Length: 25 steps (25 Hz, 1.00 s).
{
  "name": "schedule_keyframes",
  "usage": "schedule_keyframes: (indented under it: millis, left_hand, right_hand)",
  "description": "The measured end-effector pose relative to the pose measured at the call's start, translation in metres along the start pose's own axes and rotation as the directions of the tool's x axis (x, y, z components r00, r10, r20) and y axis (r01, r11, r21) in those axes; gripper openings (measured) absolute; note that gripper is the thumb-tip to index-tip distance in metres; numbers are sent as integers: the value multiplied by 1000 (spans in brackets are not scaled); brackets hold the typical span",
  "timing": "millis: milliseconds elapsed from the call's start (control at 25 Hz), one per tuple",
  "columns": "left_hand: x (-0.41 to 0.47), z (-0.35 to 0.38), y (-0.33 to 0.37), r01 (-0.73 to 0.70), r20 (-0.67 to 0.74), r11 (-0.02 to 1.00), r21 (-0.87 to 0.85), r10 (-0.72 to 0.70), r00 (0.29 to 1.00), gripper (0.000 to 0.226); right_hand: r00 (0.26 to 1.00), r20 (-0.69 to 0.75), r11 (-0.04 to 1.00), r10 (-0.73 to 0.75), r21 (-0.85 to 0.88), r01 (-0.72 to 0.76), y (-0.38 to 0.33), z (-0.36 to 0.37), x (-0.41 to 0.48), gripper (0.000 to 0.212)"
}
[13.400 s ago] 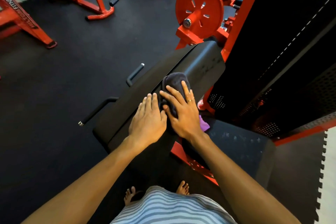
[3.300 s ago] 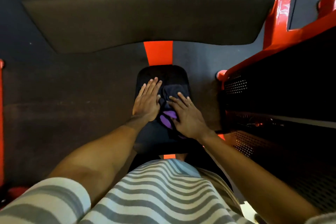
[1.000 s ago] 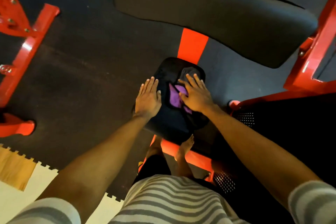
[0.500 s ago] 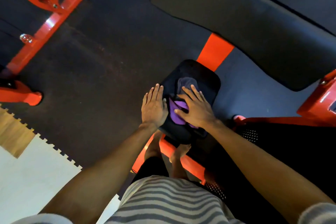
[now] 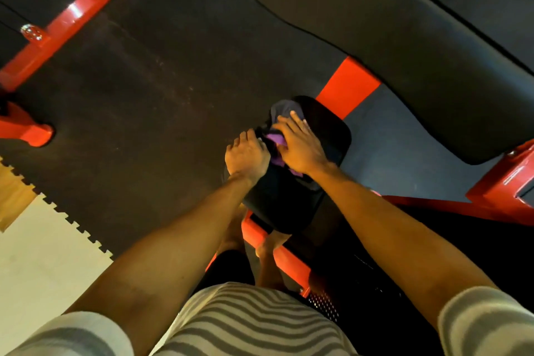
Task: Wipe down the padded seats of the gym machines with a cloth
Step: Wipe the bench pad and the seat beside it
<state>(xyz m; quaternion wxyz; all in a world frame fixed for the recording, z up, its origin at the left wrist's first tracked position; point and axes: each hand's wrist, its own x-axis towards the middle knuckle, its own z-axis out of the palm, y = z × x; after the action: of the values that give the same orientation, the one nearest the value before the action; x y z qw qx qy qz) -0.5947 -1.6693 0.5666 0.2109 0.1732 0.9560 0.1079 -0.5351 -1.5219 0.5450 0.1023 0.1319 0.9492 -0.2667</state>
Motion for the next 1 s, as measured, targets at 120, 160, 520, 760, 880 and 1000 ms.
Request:
schedule_keyframes:
  millis: [120, 160, 520, 760, 880, 1000]
  left_hand:
    - [-4, 4, 2, -14, -26, 1000, 28, 15, 1000, 44]
    - [-7, 5, 2, -19, -39, 999, 50, 21, 999, 43]
    - [-6, 0, 5, 9, -18, 998, 57, -8, 1000, 52]
    - [-2, 3, 5, 19, -6, 997, 77, -18, 1000, 50]
    - [0, 3, 5, 19, 13, 999, 29, -20, 1000, 47]
    - [1, 5, 6, 38, -27, 999, 33, -37, 999, 48]
  right_hand:
    - [983, 52, 984, -175, 26, 174, 38, -7, -33, 49]
    - [979, 60, 981, -192, 8, 192, 54, -13, -31, 48]
    - [999, 0, 999, 44, -23, -44, 5, -9, 49, 54]
    - [967, 148, 959, -206, -167, 230, 43, -24, 35, 70]
    - [995, 64, 984, 80, -168, -68, 65, -41, 67, 66]
    - [992, 31, 967, 121, -231, -111, 50, -35, 85, 60]
